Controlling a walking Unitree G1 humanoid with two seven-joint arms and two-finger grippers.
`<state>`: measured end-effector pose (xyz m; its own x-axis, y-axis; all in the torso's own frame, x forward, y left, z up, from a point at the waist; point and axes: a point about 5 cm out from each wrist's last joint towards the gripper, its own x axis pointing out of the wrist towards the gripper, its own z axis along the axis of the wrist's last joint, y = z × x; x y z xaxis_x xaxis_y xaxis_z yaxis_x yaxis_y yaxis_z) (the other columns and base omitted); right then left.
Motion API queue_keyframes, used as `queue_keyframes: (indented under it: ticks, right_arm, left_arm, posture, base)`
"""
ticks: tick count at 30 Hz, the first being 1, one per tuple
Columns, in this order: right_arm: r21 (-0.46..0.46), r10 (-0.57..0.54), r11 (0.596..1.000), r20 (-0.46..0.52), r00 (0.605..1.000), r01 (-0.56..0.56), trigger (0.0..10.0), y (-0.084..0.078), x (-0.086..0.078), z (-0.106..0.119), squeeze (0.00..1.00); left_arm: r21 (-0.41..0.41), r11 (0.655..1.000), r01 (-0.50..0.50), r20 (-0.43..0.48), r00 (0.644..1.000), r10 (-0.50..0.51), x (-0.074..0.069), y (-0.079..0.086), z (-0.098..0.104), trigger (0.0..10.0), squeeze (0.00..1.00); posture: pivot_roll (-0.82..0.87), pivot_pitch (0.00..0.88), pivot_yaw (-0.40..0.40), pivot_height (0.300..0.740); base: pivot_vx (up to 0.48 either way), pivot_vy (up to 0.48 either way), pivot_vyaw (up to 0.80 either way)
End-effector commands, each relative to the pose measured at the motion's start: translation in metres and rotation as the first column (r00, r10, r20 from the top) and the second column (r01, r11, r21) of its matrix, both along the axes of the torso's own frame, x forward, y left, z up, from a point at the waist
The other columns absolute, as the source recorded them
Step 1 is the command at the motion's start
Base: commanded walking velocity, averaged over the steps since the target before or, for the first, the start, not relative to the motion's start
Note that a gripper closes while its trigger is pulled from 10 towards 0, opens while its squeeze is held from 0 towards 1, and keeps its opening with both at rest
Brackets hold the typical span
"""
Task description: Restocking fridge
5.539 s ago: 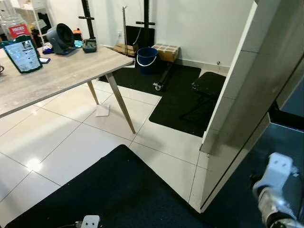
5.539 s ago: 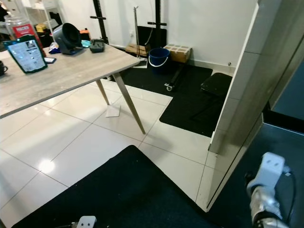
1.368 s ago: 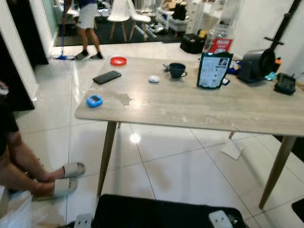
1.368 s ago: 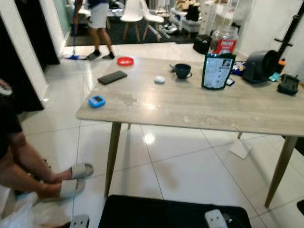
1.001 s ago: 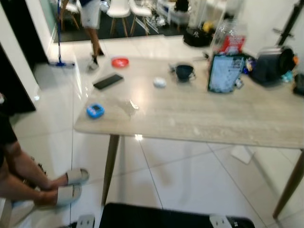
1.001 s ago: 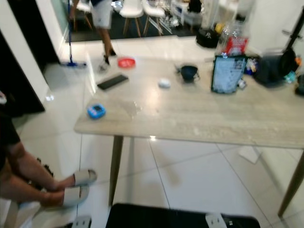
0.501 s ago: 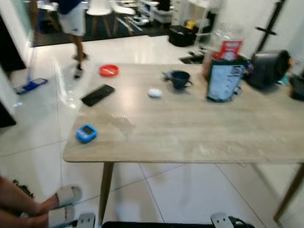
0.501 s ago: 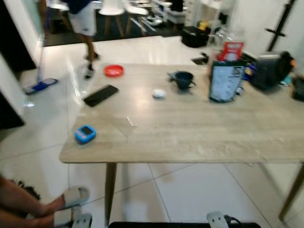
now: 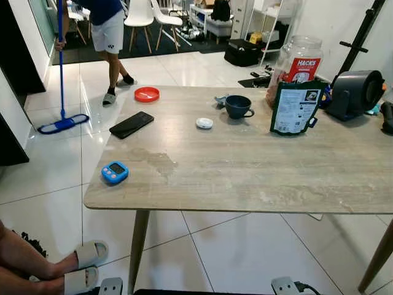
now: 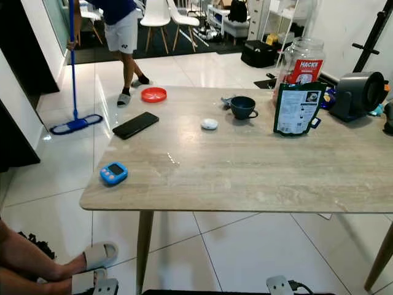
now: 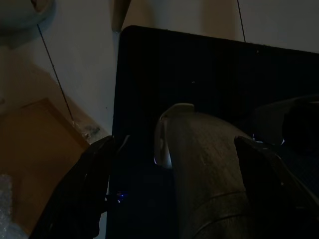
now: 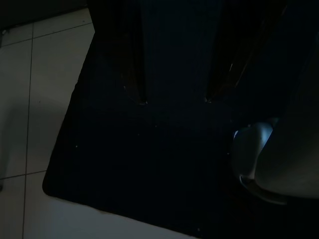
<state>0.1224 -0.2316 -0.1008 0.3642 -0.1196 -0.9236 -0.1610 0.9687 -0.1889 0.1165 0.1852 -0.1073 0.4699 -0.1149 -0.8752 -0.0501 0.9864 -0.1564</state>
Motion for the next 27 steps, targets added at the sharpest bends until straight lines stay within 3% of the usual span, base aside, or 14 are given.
queue_keyframes:
  ticks: [1, 7, 23, 27]
  right_arm:
    - [-0.004, -0.016, 1.0, 0.003, 1.0, 0.016, 10.0, -0.002, 0.0, 0.001, 0.0]
    - [-0.008, -0.019, 1.0, 0.006, 1.0, 0.019, 10.0, -0.005, 0.001, 0.001, 0.0]
    - [-0.044, -0.02, 0.999, 0.015, 1.0, 0.021, 10.0, -0.021, 0.004, 0.007, 0.0]
    - [-0.061, -0.029, 0.998, 0.027, 0.999, 0.031, 10.0, -0.03, 0.007, 0.011, 0.0]
  left_arm:
    - [-0.02, 0.999, 0.025, -0.027, 0.999, -0.026, -0.005, -0.006, -0.002, 10.0, 0.0]
    - [-0.025, 1.0, 0.014, -0.015, 1.0, -0.014, 0.0, -0.009, -0.001, 10.0, 0.0]
    - [-0.053, 0.998, 0.024, -0.013, 1.0, -0.024, -0.001, -0.022, -0.002, 10.0, 0.0]
    - [-0.06, 0.996, 0.061, -0.011, 0.998, -0.061, 0.001, -0.029, -0.002, 10.0, 0.0]
  posture:
    - [0.0, 0.0, -0.021, 0.74]
    - [-0.01, 0.0, -0.022, 0.74]
    - [-0.04, 0.0, -0.05, 0.74]
    - [-0.06, 0.0, -0.065, 0.74]
  base:
    - [0.0, -0.469, 0.0]
    - [0.0, -0.456, 0.0]
    - [0.0, 0.0, 0.0]
    - [0.0, -0.468, 0.0]
